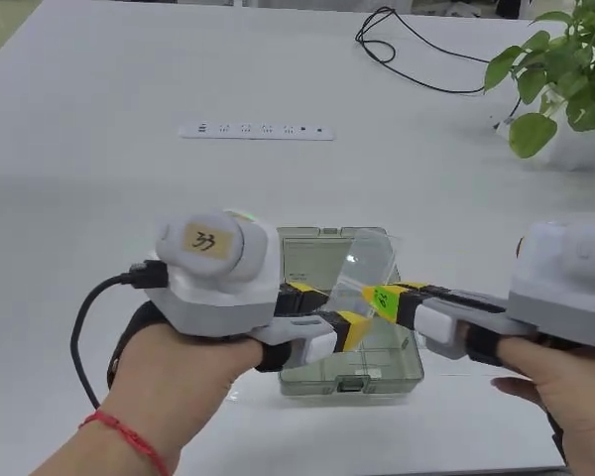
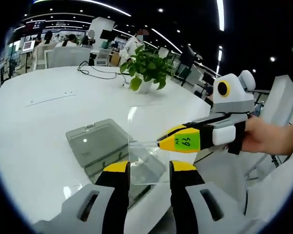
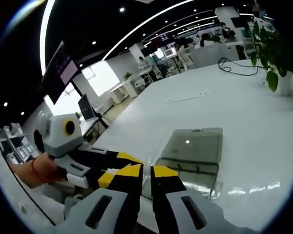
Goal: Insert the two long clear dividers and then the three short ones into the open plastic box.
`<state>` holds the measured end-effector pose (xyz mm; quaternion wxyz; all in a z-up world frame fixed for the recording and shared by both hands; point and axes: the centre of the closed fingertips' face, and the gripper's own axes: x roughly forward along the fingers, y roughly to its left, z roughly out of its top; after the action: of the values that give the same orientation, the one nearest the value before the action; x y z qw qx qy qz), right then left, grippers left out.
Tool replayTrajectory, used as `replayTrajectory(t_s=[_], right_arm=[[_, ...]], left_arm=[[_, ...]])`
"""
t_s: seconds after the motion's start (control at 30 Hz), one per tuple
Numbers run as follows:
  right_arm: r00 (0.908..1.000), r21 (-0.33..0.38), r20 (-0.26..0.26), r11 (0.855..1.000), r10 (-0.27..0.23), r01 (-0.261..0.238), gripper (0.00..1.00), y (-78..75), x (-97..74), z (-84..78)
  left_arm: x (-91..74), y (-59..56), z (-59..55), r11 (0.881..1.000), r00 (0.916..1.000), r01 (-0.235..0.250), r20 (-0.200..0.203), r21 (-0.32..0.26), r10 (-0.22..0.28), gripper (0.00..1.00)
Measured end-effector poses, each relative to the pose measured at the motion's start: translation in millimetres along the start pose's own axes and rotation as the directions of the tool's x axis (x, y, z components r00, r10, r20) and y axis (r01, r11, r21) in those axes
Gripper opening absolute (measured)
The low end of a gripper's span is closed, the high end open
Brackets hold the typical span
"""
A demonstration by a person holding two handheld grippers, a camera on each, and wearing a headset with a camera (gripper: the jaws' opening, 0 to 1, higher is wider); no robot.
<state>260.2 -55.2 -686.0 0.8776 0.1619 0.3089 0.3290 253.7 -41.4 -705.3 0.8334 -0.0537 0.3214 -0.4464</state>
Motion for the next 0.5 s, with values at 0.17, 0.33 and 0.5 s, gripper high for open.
replayTrajectory(t_s=[0.17, 0.33, 0.5], right_arm=[[0.9996, 0.063, 0.014, 0.998, -0.026, 0.026, 0.07, -0.8, 0.1, 1.0], [0.9993, 0.079, 0.013, 0.996, -0.034, 0.033, 0.06, -1.8, -1.2, 3.9], [0.9992, 0.081, 0.007, 0.996, -0.039, 0.038, 0.06, -2.4, -1.3, 4.0]], left_arm=[[0.6, 0.4, 0.8, 1.0, 1.0, 0.0, 0.008, -0.003, 0.0, 0.3], [2.7, -1.8, 1.8, 1.0, 0.9997, 0.017, 0.017, -0.016, -0.016, 0.31], [4.4, -4.8, 2.5, 0.999, 0.9994, 0.029, 0.019, -0.021, -0.029, 0.33]])
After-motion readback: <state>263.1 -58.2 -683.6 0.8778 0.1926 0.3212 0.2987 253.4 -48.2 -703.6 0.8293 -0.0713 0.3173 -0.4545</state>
